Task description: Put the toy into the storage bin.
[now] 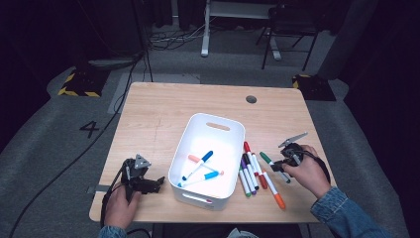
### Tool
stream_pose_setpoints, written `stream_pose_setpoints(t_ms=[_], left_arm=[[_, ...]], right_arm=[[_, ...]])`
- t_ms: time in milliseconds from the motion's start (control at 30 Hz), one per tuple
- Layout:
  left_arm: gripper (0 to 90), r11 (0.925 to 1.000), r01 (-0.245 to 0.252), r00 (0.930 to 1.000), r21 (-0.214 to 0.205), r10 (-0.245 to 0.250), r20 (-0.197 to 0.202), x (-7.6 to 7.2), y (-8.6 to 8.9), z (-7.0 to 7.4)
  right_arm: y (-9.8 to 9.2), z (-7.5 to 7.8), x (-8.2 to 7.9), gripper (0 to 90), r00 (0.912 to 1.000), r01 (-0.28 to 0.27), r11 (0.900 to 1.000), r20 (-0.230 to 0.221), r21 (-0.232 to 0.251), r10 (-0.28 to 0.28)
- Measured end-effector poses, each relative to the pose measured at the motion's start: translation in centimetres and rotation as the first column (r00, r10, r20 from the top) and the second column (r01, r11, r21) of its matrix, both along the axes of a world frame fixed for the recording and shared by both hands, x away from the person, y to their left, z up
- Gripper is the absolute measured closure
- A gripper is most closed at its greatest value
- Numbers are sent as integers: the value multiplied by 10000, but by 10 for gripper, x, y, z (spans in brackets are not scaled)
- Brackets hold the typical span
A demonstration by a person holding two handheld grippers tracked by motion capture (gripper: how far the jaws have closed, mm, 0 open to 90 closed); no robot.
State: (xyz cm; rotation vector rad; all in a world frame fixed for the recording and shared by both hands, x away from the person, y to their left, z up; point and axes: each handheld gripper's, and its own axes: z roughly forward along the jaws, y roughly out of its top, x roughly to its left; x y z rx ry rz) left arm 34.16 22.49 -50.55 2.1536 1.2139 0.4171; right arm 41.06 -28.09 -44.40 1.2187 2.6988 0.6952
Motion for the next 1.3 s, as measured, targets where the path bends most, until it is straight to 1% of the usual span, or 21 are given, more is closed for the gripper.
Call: stream_pose_setpoints(t_ms=[133,333,467,533,567,600,633,767,800,833,900,1067,1233,1267,1300], left_arm=[[0,10000,6,10000,-7,-6,0,0,0,0],[0,10000,4,10000,-1,-4,1,0,0,0],[0,10000,6,10000,-6,-6,-2,0,0,0],[0,10000,5,10000,-4,-5,-1,0,0,0],[0,10000,7,10000,-4,-7,-1,0,0,0],[0,10000,8,10000,-4,-8,-1,0,0,0],[0,10000,-5,10000,-1,5,2,0,0,0],[0,10000,-2,10000,-1,2,1,0,0,0],[0,10000,2,10000,-4,-2,-3,0,0,0],[0,10000,1,10000,-4,-1,-1,0,0,0],[0,10000,5,10000,-11,-5,-2,0,0,0],[0,10000,5,10000,-4,-5,0,0,0,0],[0,10000,8,10000,-9,-8,-6,0,0,0],[0,10000,9,10000,-9,-9,-6,0,0,0],[0,10000,6,10000,12,-6,23,0,0,0]], right_arm=[[-1,13,-1,770,9998,-69,9996,211,266,63],[1,33,-5,770,9990,-216,9980,394,601,192],[4,47,-7,771,9953,-717,9944,709,777,663],[6,55,-9,771,9937,-825,9931,828,839,756],[6,55,-9,771,9937,-825,9931,828,839,756],[7,60,-10,770,9920,-955,9913,911,910,872],[9,68,-11,770,9899,-1061,9897,1048,957,959],[14,82,-12,770,9856,-1272,9858,1254,1099,1132],[16,86,-13,770,9865,-1239,9854,1218,1169,1096],[17,89,-13,770,9836,-1388,9837,1317,1142,1235],[20,95,-13,770,9821,-1476,9806,1363,1292,1299],[30,106,-14,771,9770,-1753,9753,1461,1343,1555],[43,114,-13,770,9704,-2070,9704,1522,1242,1875],[46,116,-14,770,9717,-2063,9704,1430,1255,1881],[49,117,-14,770,9694,-2143,9691,1481,1220,1957]])
